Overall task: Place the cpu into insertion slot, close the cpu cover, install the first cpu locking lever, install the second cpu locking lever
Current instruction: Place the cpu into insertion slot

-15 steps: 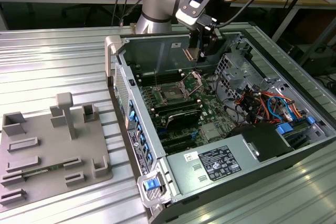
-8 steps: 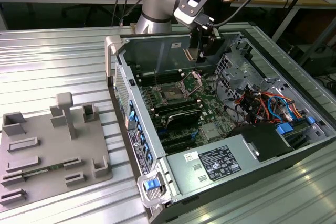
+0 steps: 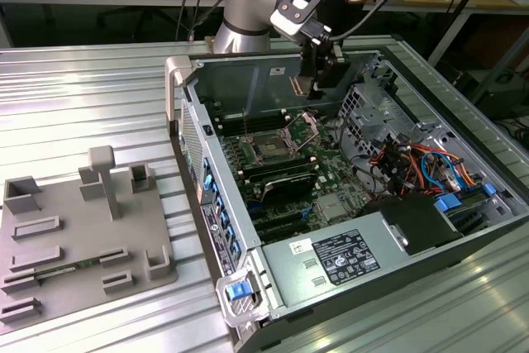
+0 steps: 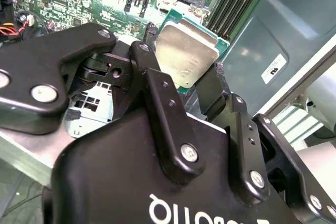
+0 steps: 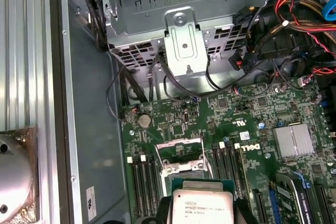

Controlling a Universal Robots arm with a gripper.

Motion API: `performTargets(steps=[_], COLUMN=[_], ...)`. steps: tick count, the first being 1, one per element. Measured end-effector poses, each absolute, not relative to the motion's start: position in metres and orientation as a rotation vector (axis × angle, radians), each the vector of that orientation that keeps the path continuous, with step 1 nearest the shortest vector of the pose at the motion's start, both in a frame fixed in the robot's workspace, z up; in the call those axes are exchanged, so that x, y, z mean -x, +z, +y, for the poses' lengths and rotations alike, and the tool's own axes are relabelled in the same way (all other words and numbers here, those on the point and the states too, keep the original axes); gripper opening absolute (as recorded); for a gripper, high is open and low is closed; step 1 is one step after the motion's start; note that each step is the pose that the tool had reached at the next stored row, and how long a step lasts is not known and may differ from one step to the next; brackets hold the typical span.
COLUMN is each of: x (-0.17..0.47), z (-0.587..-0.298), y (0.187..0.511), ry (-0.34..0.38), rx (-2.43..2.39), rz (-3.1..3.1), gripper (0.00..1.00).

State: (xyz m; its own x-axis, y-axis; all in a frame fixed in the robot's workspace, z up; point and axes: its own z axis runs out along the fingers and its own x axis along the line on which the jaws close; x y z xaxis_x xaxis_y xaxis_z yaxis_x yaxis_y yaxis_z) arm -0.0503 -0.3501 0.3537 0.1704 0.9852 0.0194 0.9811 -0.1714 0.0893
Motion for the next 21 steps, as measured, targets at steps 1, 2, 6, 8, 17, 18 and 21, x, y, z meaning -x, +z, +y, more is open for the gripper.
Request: performTargets(steps=[1,2,6,8,17,18,21], x=[0.0503,0.0503,0.0503,0.0503,0.0503,0.0503,0.052], z=[-0.3501,-0.3501,-0.3501,-0.3501,-0.3506,-0.3508,-0.3515], y=[0.3537,0.3536,0.3531,0.3529,0.3515,0.3514,0.3506], ry=[0.111,0.111,0.108,0.107,0.111,0.112,0.113], rx=[-2.366,-2.377,-2.429,-2.449,-2.366,-2.354,-2.331], rz=[1.977,1.963,1.896,1.868,1.977,1.992,2.02], gripper=[0.55,0.55,0.55,0.55,0.55,0.55,0.55])
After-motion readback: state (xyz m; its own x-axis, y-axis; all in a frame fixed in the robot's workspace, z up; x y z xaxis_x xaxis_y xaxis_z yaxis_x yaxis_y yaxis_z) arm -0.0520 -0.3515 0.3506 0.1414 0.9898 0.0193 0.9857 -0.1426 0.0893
